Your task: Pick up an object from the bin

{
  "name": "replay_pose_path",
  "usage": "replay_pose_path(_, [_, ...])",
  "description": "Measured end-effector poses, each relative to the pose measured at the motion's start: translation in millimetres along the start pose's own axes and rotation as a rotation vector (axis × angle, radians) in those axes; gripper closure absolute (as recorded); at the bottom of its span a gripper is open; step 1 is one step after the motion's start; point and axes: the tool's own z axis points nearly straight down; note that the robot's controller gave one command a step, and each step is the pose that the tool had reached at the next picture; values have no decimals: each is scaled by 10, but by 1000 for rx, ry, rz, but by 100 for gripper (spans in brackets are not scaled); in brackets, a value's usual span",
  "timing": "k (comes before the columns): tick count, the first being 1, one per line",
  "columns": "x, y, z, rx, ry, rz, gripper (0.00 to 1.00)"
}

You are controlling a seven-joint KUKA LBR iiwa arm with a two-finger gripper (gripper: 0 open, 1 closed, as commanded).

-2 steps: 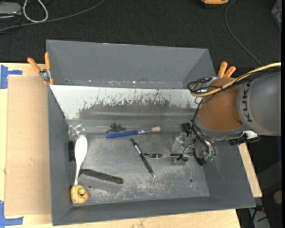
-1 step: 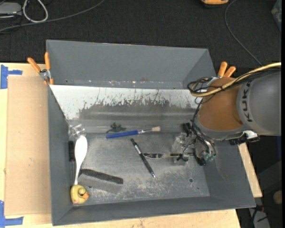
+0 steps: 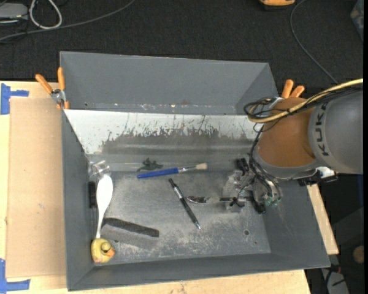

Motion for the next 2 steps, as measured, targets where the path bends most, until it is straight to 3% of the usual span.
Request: replay_pose_path(2, [-12,0,-288,0,-5,0,100])
